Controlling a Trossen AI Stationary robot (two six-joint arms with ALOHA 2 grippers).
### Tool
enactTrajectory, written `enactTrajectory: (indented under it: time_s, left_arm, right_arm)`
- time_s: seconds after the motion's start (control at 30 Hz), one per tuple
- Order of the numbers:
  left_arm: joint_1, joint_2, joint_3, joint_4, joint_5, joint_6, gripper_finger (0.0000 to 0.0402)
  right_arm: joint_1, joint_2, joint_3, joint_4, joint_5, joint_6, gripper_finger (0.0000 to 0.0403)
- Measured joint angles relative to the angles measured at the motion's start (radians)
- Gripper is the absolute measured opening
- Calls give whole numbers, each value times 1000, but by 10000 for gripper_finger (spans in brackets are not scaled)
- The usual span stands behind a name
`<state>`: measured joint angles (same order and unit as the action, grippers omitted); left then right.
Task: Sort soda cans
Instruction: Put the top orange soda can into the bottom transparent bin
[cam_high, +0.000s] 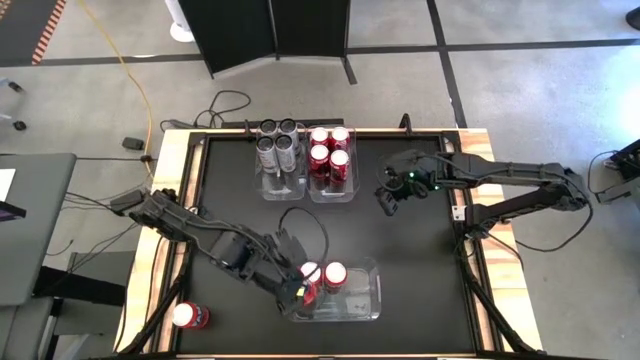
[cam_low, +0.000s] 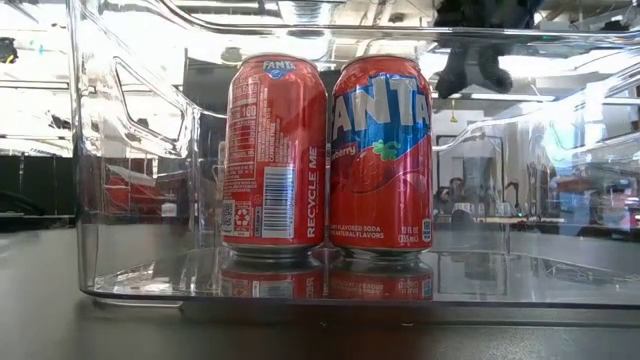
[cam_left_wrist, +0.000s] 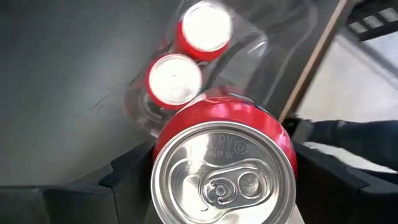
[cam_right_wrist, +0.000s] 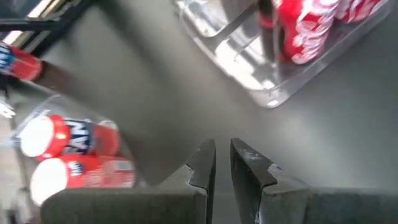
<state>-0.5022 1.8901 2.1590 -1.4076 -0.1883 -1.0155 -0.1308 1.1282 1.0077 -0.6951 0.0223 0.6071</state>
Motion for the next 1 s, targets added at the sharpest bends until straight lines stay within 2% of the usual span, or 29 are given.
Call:
enactTrajectory:
  time_s: [0.4,0.7,1.0]
  left_arm:
    - [-29,106,0,12,-28,-137,299]
    - [-42,194,0,38,-37,-177,299]
    - [-42,248,0,35,-53,-202,299]
  right_arm:
    - [273,0,1,175,21,281,66]
    - [483,0,1,154,184,417,66]
    - [566,-1,1,160,275,485,66]
